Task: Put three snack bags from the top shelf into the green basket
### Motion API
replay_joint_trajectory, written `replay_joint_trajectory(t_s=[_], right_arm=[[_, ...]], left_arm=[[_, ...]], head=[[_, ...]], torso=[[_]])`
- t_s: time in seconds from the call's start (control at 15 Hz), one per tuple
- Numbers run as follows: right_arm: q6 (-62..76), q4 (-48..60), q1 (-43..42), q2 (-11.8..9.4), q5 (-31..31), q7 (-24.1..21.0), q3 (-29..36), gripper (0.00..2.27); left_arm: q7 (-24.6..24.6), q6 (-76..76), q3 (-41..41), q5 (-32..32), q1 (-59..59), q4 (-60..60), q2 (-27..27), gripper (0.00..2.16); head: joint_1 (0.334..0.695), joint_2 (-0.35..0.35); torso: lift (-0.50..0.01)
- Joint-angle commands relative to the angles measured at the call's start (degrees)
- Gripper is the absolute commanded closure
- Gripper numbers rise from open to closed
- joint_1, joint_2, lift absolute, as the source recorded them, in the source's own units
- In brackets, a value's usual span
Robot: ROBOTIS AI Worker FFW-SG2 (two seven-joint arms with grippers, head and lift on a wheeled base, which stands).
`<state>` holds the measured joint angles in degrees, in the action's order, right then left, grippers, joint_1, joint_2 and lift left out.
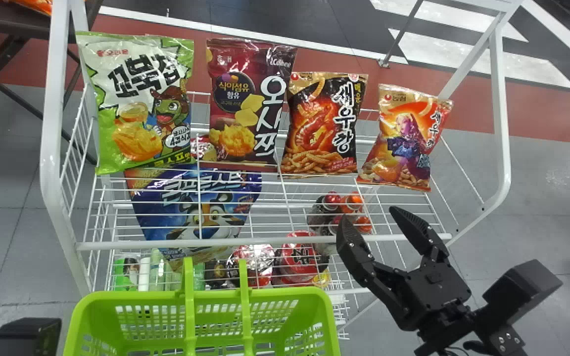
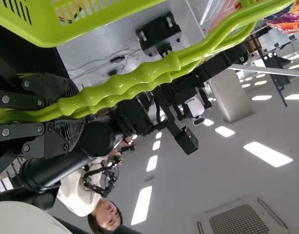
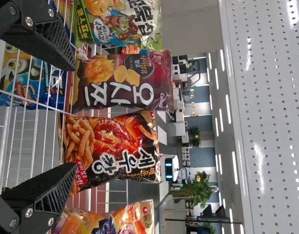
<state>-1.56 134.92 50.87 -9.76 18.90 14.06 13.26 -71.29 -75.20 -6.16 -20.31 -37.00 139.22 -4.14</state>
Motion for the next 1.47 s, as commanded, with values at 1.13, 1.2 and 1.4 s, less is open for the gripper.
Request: replay_joint_trajectory(t_s=[1.13,1.2,1.4], right_arm=[[-0.9,-5.0,-15.4,-0.7,-2.1,0.1,-8.3,0.13],[-1.7,-7.2,-19.2,-0.3,-3.6,0.1,-10.8,0.13],[-9.1,-14.2,-30.4,1.5,-6.8,0.1,-18.1,0.13]], left_arm=[[1.8,-3.3,-3.8,3.4,2.0,-0.1,-0.4,1.63],[2.1,-3.5,-4.1,3.4,2.0,-0.2,-0.4,1.63],[2.2,-3.5,-4.6,4.1,2.1,-0.4,0.0,1.63]], head=[[0.695,-0.35],[0.695,-0.35],[0.695,-0.35]], torso=[[-0.045],[-0.045],[-0.045]])
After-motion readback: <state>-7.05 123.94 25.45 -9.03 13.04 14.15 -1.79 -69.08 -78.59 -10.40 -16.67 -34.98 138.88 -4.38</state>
